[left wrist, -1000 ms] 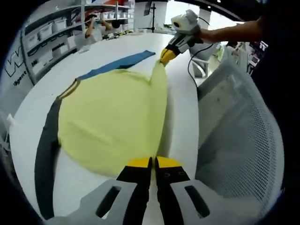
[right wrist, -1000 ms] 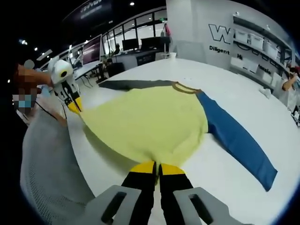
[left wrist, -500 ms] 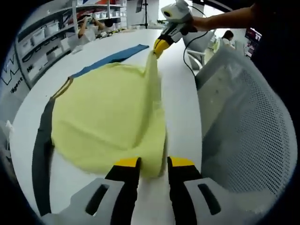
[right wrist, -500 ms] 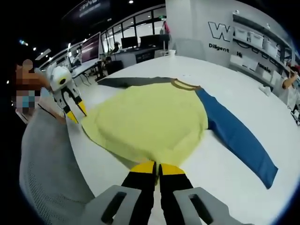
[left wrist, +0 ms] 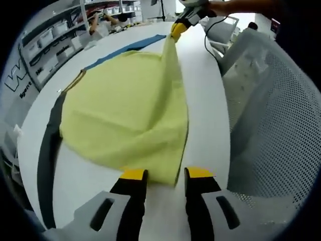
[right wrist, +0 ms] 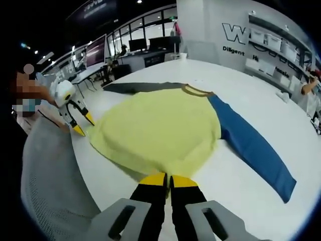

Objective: Fold the garment on the visible template until the final outline fits inside the template.

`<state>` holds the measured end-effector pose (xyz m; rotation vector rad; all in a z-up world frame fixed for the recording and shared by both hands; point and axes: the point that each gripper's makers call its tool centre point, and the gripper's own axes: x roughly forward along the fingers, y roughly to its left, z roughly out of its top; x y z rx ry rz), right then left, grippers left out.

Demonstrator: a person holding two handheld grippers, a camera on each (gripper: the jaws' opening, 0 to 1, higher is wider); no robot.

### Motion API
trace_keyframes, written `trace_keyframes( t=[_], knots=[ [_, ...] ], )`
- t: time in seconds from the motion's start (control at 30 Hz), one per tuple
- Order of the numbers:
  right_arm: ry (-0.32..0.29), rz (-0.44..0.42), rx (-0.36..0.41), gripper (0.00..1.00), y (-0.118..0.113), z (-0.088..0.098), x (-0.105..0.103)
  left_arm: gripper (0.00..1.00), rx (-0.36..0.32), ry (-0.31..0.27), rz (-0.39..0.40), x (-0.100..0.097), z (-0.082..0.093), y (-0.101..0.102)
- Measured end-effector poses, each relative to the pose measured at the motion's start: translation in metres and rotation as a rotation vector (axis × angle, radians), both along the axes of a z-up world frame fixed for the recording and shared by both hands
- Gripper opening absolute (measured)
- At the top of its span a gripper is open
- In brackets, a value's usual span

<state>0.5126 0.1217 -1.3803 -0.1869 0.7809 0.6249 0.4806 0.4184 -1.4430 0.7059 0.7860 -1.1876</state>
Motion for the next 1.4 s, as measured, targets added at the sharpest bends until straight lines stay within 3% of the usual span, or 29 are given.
trace_keyframes(
  t=[0.07, 0.23, 0.53, 0.93, 1.17, 1.4],
  knots=[
    [0.002, -0.001, 0.002, 0.00, 0.000, 0.000, -0.001, 0.14, 0.010, -0.005, -0.015, -0.001, -0.001, 0.001],
    [0.018, 0.011, 0.002, 0.00, 0.002, -0.004, -0.008, 0.10, 0.025, 0.003, -0.008, 0.000, 0.000, 0.008],
    [0.095, 0.090, -0.044, 0.00, 0.010, -0.030, -0.043, 0.09, 0.037, 0.051, 0.014, -0.001, 0.004, 0.021],
    [0.175, 0.113, -0.081, 0.00, 0.002, -0.050, -0.070, 0.10, 0.061, 0.072, -0.012, -0.004, -0.001, 0.024],
    [0.163, 0.180, -0.128, 0.00, 0.002, -0.057, -0.079, 0.13, 0.065, 0.051, -0.037, -0.006, -0.001, 0.025],
    [0.135, 0.189, -0.104, 0.05, 0.009, -0.049, -0.074, 0.13, 0.020, 0.063, -0.029, -0.011, 0.006, 0.021]
  ],
)
